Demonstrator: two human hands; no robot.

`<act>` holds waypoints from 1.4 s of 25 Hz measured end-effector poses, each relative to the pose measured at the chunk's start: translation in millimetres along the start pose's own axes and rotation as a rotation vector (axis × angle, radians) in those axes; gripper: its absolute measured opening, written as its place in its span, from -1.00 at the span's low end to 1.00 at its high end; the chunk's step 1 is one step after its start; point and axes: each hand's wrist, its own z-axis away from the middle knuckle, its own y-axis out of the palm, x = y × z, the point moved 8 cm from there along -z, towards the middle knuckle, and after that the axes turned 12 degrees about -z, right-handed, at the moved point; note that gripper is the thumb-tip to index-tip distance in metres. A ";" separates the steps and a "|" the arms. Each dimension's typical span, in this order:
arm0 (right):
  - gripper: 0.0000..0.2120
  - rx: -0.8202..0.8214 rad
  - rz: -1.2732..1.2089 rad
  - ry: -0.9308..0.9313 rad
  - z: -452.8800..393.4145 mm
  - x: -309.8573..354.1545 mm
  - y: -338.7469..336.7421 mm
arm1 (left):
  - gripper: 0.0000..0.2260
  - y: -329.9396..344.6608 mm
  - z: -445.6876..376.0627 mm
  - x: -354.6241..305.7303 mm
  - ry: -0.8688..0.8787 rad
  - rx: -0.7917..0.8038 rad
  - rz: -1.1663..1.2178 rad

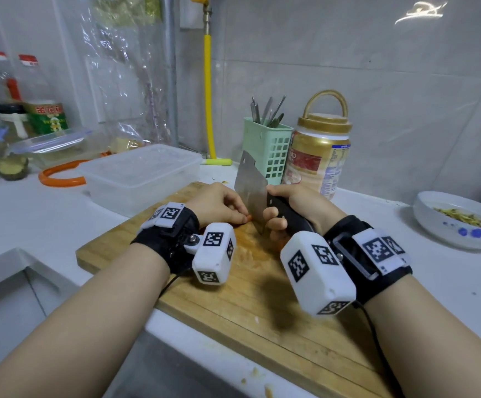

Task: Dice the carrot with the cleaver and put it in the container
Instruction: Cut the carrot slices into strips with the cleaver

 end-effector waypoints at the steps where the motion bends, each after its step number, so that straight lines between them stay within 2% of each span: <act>1: -0.85 0.009 -0.002 -0.003 -0.3 0.7 -0.6 | -0.94 0.8 -0.8 -0.3 0.003 0.002 -0.001; 9: -0.81 0.043 -0.044 -0.017 4.5 7.1 3.9 | -0.94 -1.9 3.2 -5.9 0.034 -0.013 -0.034; 35: -0.80 -0.022 0.119 -0.005 0.8 -3.8 7.0 | -0.94 -7.2 9.5 -8.8 -0.014 -0.027 -0.121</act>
